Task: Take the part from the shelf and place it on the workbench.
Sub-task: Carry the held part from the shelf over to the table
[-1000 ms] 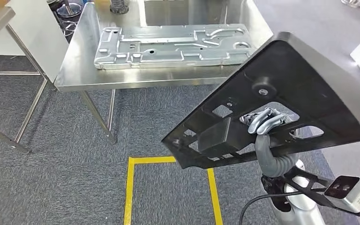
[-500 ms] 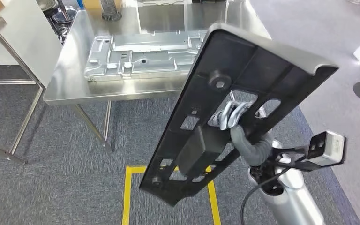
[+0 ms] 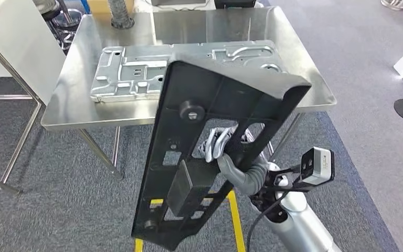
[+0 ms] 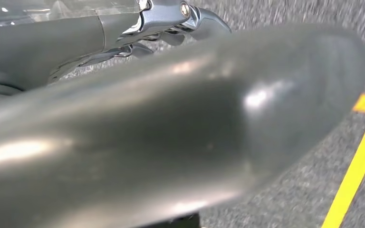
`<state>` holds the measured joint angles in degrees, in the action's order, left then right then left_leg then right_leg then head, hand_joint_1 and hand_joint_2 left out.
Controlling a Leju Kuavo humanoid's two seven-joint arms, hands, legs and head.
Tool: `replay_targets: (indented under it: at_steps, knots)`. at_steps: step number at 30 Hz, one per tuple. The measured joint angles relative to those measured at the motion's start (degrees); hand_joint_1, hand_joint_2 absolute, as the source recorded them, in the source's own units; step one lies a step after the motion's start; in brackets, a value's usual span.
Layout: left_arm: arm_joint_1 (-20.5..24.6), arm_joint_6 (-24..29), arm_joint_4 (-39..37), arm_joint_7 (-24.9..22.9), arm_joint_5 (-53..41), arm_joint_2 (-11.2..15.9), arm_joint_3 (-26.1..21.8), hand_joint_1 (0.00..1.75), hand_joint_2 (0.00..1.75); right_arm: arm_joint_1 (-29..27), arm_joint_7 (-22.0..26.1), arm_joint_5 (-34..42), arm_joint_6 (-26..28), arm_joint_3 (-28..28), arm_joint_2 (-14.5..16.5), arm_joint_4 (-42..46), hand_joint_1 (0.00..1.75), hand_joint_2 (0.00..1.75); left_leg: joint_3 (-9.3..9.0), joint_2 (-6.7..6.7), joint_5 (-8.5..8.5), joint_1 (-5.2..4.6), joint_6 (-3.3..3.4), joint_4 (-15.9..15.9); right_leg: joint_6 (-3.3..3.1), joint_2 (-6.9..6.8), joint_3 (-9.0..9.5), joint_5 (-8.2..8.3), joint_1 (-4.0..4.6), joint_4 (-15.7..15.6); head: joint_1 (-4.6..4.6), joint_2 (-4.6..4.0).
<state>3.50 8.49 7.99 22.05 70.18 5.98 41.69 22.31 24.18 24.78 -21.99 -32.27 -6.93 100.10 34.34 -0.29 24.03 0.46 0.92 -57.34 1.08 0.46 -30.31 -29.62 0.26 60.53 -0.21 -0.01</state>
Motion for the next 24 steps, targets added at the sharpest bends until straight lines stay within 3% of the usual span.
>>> replay_targets:
  at_steps: [4,5,6,8,10,12,15,17,19,20,21,24]
  knots:
    - [-0.04,0.79,0.01,0.15,1.05,-0.4,-0.13,0.0,0.0,0.18,1.66,-0.44,-0.63,-0.02,0.16,-0.56,1.75,1.75,-1.69,-0.1,1.44,0.04,0.52,0.2,0.92,-0.12,-9.03,-4.4,-0.55,12.74,0.11,0.01]
    - [-0.12,0.85,0.01,0.25,1.17,-0.5,-0.16,0.0,0.0,0.19,1.93,-0.5,-0.5,0.06,0.21,-0.75,1.75,1.75,-2.24,-0.15,1.91,0.04,0.48,0.19,1.01,-0.14,-10.16,-4.21,-0.65,13.12,0.13,0.0]
    - [-0.2,0.85,0.01,0.36,1.22,-0.58,-0.19,0.0,0.0,0.25,2.04,-0.55,-0.26,0.22,0.28,-0.83,1.75,1.75,-2.89,-0.2,2.38,0.04,0.41,0.19,1.0,-0.15,-10.23,-2.64,-0.71,11.47,0.14,0.0]
    - [-0.24,0.71,0.0,0.54,1.15,-0.74,-0.19,0.0,0.0,0.56,1.8,-0.57,0.64,0.73,0.45,-0.57,1.75,1.75,-4.2,-0.25,3.4,0.03,0.15,0.21,0.57,-0.23,-8.13,3.12,-0.64,3.81,0.16,-0.01]
    - [-0.13,0.56,0.0,0.6,0.98,-0.87,-0.15,0.0,0.0,0.9,1.55,-0.55,1.64,1.43,0.52,0.06,1.75,1.75,-4.95,-0.29,4.26,-0.02,-0.38,0.28,-0.11,-0.39,-6.36,5.91,-0.22,-1.95,0.08,-0.01]
    - [-0.04,0.42,0.0,0.59,0.79,-0.91,-0.1,0.0,0.0,0.86,1.68,-0.39,2.34,2.34,0.46,0.94,1.75,1.75,-5.44,-0.27,4.57,-0.09,-1.13,0.11,-0.81,-0.42,-5.93,5.77,0.08,-3.14,-0.02,0.01]
    - [-0.06,0.15,-0.02,0.53,0.69,-0.83,0.0,0.0,0.0,0.87,1.75,0.98,2.39,4.38,-0.08,2.52,1.75,1.75,-5.19,-0.1,5.44,-0.04,-2.06,-2.21,-1.83,-0.3,-4.24,5.81,-0.29,-3.78,-0.11,0.01]
    - [0.07,0.04,-0.02,0.52,0.68,-0.75,0.14,0.0,0.0,1.21,1.39,2.04,2.24,5.84,-0.49,3.3,1.75,1.75,-1.94,-0.03,7.77,0.14,-2.52,-8.41,-2.29,-0.36,-3.24,5.2,-0.34,-3.96,-0.21,0.01]
    - [0.04,0.0,-0.02,0.51,0.68,-0.69,0.29,0.0,0.0,1.4,0.69,2.52,2.25,6.8,-0.65,3.72,1.75,1.75,2.56,-0.03,10.47,0.24,-2.93,-15.22,-2.47,-0.29,-2.48,4.41,-0.29,-3.92,-0.27,0.0]
    - [-0.03,-0.01,-0.02,0.51,0.68,-0.67,0.38,0.0,0.0,1.41,0.33,2.56,2.31,7.11,-0.68,3.84,1.75,1.75,3.91,-0.02,10.64,0.26,-2.96,-16.39,-2.45,-0.19,-1.99,3.97,-0.28,-3.89,-0.28,0.0]
    - [-0.09,-0.01,-0.02,0.5,0.68,-0.67,0.5,0.0,0.0,1.39,0.06,2.54,2.38,7.35,-0.69,3.96,1.75,1.75,4.38,-0.02,9.69,0.26,-2.93,-15.7,-2.38,-0.09,-1.44,3.53,-0.28,-3.86,-0.29,-0.01]
    - [-0.14,0.05,-0.05,0.44,0.7,-0.48,0.97,0.0,0.0,1.24,0.11,2.05,2.45,7.88,-0.72,4.39,1.75,1.75,1.61,0.03,2.28,0.14,-2.38,-4.78,-1.89,0.0,0.49,2.0,-0.26,-3.76,-0.24,-0.01]
